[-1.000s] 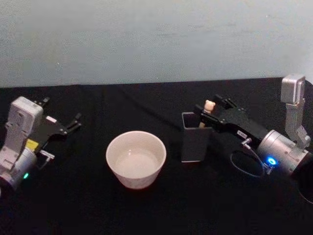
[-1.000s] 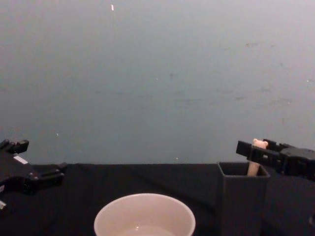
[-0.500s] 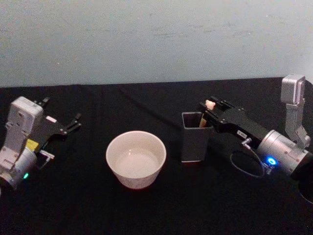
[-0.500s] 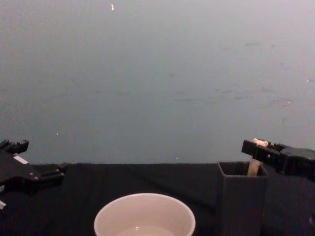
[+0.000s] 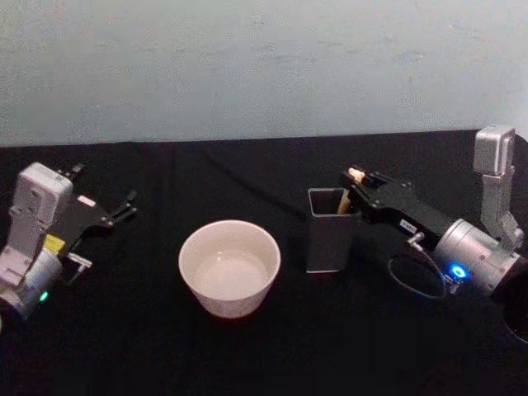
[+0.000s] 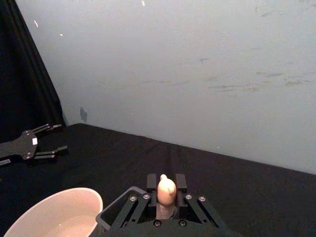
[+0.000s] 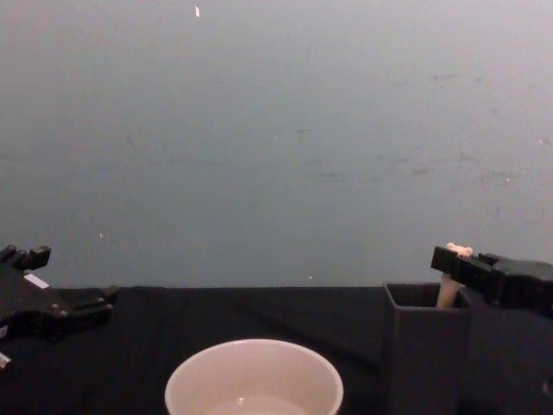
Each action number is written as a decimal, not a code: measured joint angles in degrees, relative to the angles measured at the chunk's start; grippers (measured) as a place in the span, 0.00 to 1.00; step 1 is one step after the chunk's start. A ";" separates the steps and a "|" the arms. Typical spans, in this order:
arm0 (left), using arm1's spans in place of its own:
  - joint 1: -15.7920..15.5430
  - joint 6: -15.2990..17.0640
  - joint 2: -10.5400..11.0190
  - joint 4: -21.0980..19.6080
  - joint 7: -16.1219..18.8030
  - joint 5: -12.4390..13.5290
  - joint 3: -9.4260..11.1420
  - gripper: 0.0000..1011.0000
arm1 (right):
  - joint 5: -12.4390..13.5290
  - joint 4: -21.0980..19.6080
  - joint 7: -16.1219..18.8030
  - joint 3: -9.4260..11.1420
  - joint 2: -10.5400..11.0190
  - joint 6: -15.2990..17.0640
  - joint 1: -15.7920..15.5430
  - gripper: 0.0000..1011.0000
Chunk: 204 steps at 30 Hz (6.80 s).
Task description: Pick up the stirring spoon with one hand, stir inside the cup, then place it back in its original position.
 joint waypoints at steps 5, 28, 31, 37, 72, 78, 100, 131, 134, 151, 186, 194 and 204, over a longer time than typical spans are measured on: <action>0.00 0.00 0.00 0.00 0.00 0.00 0.00 0.99 | 0.00 0.00 0.00 0.00 0.00 0.00 0.00 0.21; 0.00 0.00 0.00 0.00 0.00 0.00 0.00 0.99 | 2.52 -3.35 1.16 0.52 0.96 0.75 -0.68 0.21; 0.00 0.00 0.00 0.00 0.00 0.00 0.00 0.99 | 3.03 -4.59 0.86 0.97 1.27 0.62 -0.87 0.21; 0.00 0.00 0.00 0.00 0.00 0.00 0.00 0.99 | 4.16 -6.70 0.41 2.08 1.59 -0.16 -1.21 0.21; 0.00 0.00 0.00 0.00 0.00 0.00 0.00 0.99 | 5.60 -4.31 5.82 -4.18 -2.15 -1.62 6.42 0.21; 0.00 0.00 0.00 0.00 0.00 0.00 0.00 0.99 | 4.32 -2.64 7.01 -6.81 -2.37 -1.18 7.17 0.21; 0.00 0.00 0.00 0.00 0.00 0.00 0.00 0.99 | -5.09 0.61 10.48 -14.63 -3.07 -3.14 9.94 0.21; 0.00 0.00 0.00 0.00 0.00 0.00 0.00 0.99 | -7.22 10.61 9.17 -14.11 -8.78 -3.57 14.61 0.21; 0.00 0.00 0.00 0.00 0.00 0.00 0.00 0.99 | -7.21 9.40 8.80 -13.39 -7.89 -3.55 13.82 0.21; 0.00 0.00 0.00 0.00 0.00 0.00 0.00 0.99 | -6.12 1.14 9.71 -12.61 -2.77 -1.82 8.23 0.21; 0.00 0.00 0.00 0.00 0.00 0.00 0.00 0.99 | -9.21 11.82 5.65 -14.48 -11.10 -2.47 14.43 0.21; 0.00 0.00 0.00 0.00 0.00 0.00 0.00 0.99 | -9.39 9.30 5.27 -12.99 -9.33 -1.60 12.95 0.21; 0.00 0.00 0.00 0.00 0.00 0.00 0.00 0.99 | -8.52 1.85 6.34 -12.60 -5.47 0.56 8.66 0.21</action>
